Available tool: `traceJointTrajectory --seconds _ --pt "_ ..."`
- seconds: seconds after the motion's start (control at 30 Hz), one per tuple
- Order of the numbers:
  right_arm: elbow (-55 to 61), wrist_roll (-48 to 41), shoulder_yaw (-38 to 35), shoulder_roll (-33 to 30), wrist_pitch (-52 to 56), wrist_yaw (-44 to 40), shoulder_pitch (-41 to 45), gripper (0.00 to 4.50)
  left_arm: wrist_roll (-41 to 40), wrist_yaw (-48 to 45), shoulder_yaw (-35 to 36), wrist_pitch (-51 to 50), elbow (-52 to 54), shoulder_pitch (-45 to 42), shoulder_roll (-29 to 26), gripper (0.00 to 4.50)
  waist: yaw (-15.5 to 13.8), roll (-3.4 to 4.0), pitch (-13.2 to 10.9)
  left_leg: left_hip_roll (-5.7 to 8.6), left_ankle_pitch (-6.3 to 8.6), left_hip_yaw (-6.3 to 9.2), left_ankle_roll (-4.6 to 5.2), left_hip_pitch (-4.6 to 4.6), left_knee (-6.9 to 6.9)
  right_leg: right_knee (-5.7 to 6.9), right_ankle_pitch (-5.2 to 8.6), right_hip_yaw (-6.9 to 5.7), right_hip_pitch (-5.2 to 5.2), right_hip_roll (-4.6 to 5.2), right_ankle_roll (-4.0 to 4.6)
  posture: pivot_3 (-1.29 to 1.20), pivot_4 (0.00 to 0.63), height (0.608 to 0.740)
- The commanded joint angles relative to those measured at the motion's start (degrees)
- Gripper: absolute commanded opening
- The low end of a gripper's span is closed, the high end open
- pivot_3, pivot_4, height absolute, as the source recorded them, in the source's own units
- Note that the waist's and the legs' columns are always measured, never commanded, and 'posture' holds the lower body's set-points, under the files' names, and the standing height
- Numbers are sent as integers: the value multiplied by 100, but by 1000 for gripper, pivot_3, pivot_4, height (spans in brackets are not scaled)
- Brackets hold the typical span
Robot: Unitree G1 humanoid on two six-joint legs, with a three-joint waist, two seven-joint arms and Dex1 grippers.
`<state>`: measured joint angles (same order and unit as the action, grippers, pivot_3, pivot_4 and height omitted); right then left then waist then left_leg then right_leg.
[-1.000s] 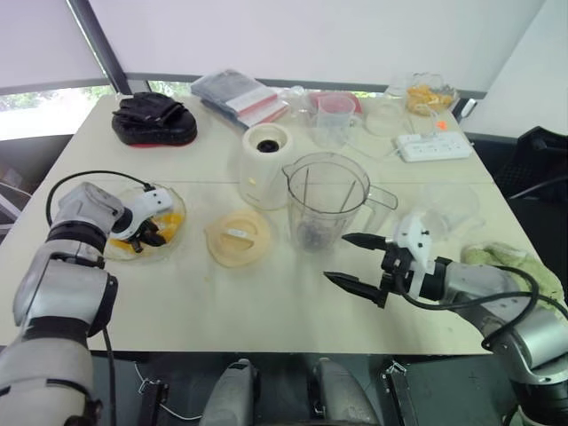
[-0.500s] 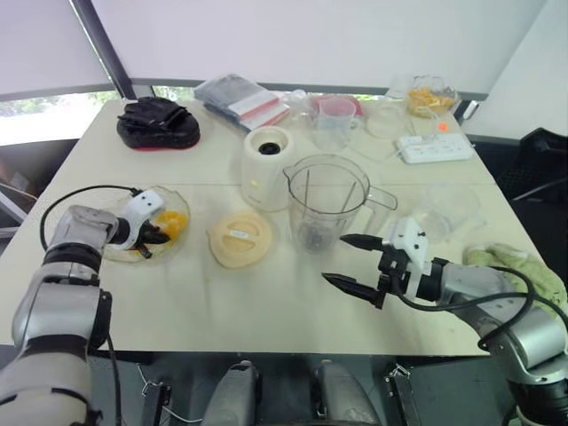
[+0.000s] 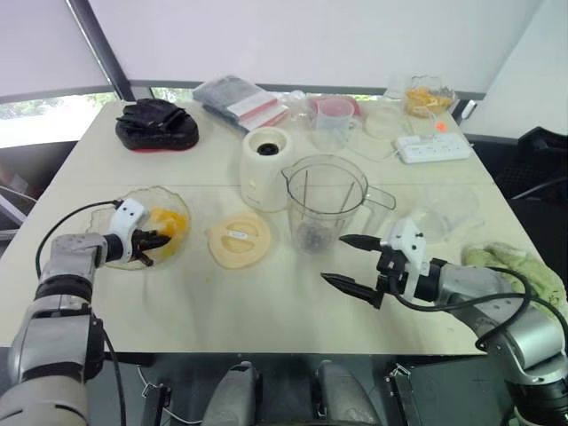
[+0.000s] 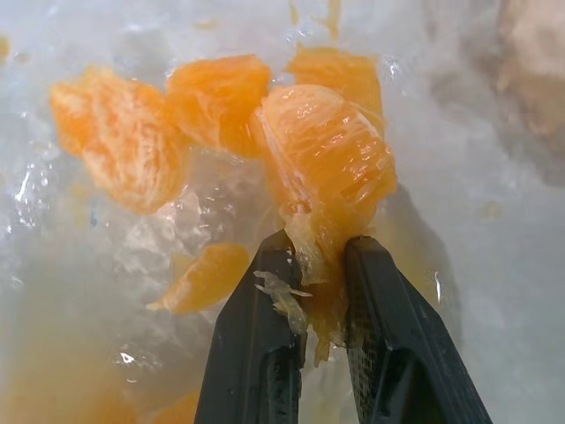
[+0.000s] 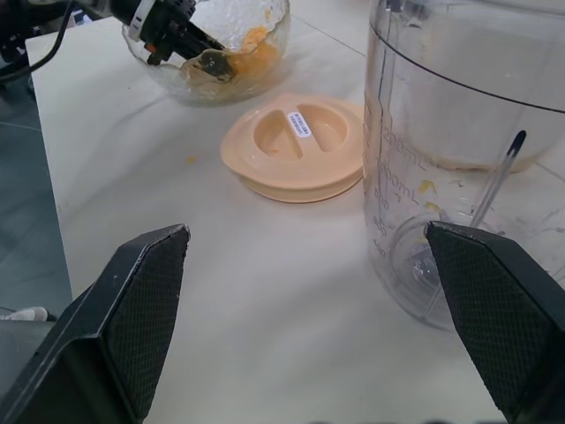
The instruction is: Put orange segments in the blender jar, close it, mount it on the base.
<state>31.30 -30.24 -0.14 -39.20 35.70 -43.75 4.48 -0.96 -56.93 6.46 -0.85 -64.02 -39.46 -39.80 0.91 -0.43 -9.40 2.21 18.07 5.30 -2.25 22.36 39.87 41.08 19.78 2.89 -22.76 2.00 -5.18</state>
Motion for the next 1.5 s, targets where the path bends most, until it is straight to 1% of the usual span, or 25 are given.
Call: traceJointTrajectory --seconds 0.03,0.47,0.57,0.77,0.87,0.97,1.03,1.1,1.2,1.3,1.4,1.5 --pt "104 7 10 49 -126 -1 51 4500 -130 158 122 -7 -92 184 -3 714 4 -1 0 0 0 0 0 0 0 0 0 0 0 0 0 0 150 740" --pt "-84 111 113 51 -239 -88 260 4500 -574 352 526 -63 -228 -386 -122 714 15 -15 -6 -1 1 0 1 6 -2 -1 0 0 -8 -3 0 0 150 740" --pt "-114 123 132 41 -272 -107 281 4500 -720 217 634 129 -51 -353 -106 714 13 -20 -9 -1 1 0 1 7 -2 -2 0 0 -10 -2 0 0 150 740" --pt "-179 152 146 32 -311 -178 328 4500 -1052 -30 859 54 535 -190 -192 714 8 -28 -13 -1 0 1 0 8 -2 -3 0 0 -10 -1 0 0 150 740" --pt "-232 164 120 3 -327 -244 342 4500 -1556 -131 1108 -481 1920 221 -205 714 18 -30 -14 -2 0 2 0 9 -4 -4 0 0 -11 -1 0 0 150 740" --pt "-273 158 82 -37 -327 -308 344 4500 -1921 60 1210 -1058 3431 706 -126 714 16 -30 -15 -3 0 2 0 11 -10 -10 0 4 -13 1 0 0 150 740" --pt "-300 162 72 -57 -332 -339 353 4500 -1984 243 1176 -1348 4116 859 -131 714 2 -31 -15 -4 0 2 0 11 -11 -12 0 5 -13 2 0 0 150 740" --pt "-346 170 60 -74 -346 -375 374 4500 -1996 347 1102 -1499 4560 869 -161 714 -21 -31 -15 -3 0 3 -1 11 -11 -13 0 4 -10 2 0 0 150 740" --pt "-383 193 78 -62 -338 -378 431 4500 -2021 466 1039 -1661 4831 487 -175 714 -27 -33 -16 -3 0 3 -1 9 -11 -17 0 2 -5 2 0 0 150 740" --pt "-371 215 62 -47 -335 -335 428 4500 -1877 394 710 -1710 4655 -362 -172 714 -46 -54 -28 -3 0 5 -1 10 -11 -18 0 -3 -6 0 0 0 150 740" --pt "-310 225 8 -30 -332 -250 332 4500 -1666 174 289 -1517 4158 -1198 -44 714 -36 -55 -29 -1 0 14 -1 12 -8 -34 0 -11 4 0 0 0 150 740" --pt "-211 246 -51 39 -322 -70 202 4500 -1311 -22 -186 -1086 3238 -2146 253 714 -12 -52 -27 1 0 10 0 12 -17 -57 -2 -10 9 -1 -2 0 150 740"
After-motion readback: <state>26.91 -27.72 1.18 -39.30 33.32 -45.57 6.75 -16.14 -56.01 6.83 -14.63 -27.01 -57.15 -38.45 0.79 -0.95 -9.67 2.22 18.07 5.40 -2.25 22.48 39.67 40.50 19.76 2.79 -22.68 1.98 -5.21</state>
